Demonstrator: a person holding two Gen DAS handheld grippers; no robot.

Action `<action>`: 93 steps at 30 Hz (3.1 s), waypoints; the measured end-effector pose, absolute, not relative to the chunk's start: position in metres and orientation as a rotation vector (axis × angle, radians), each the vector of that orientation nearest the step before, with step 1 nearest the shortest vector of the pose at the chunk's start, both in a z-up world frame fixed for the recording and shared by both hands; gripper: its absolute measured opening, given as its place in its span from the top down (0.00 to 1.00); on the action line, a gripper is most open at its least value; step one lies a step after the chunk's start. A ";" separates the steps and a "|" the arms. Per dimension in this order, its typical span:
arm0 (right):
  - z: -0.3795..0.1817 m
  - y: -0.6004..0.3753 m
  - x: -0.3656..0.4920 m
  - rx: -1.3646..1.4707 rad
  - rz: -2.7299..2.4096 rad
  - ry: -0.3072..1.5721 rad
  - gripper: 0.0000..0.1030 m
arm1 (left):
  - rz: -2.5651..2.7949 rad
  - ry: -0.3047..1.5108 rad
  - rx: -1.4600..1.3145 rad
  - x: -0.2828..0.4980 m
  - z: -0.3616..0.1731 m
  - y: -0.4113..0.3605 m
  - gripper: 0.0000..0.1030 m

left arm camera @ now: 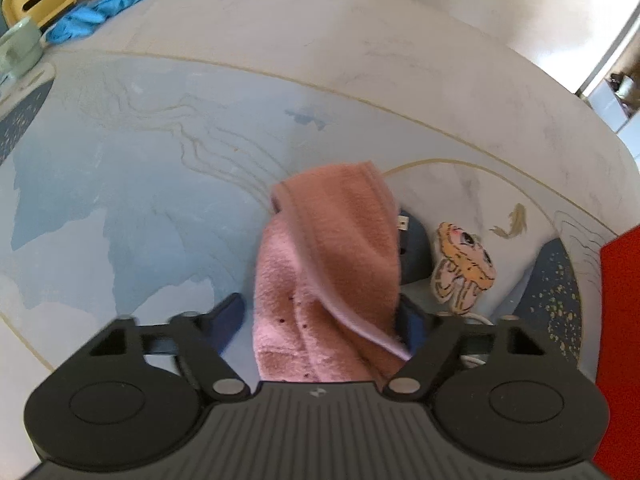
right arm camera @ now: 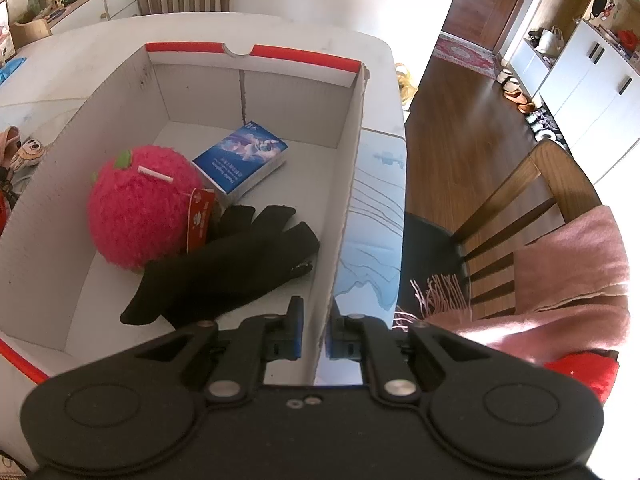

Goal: Organize objects
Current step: 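Lift the pink towel and carry it over the box with the left gripper, then lower the towel into the box and open the left gripper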

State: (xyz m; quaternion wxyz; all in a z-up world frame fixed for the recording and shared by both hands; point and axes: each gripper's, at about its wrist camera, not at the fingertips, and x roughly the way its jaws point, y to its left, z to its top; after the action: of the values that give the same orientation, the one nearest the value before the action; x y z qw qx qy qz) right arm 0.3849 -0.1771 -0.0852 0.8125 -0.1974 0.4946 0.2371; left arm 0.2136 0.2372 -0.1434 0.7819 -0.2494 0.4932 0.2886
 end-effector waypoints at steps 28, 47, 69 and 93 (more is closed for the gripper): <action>-0.087 -0.179 0.386 -0.413 0.504 1.054 0.95 | 0.365 0.873 -0.442 0.180 -0.044 0.198 0.86; -0.086 -0.177 0.386 -0.418 0.516 1.047 0.95 | 0.036 0.709 -0.367 0.240 0.062 0.109 0.87; -0.086 -0.179 0.386 -0.408 0.527 1.047 0.95 | -0.332 0.831 -0.534 0.374 0.041 -0.029 0.87; -0.087 -0.178 0.384 -0.407 0.528 1.046 0.95 | -0.224 1.087 -0.453 0.434 -0.081 -0.057 0.87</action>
State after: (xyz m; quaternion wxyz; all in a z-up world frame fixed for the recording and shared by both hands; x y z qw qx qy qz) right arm 0.3844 -0.1779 -0.0868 0.8137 -0.1907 0.4901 0.2476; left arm 0.4341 -0.0572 -0.0815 0.8256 -0.2132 0.5117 -0.1056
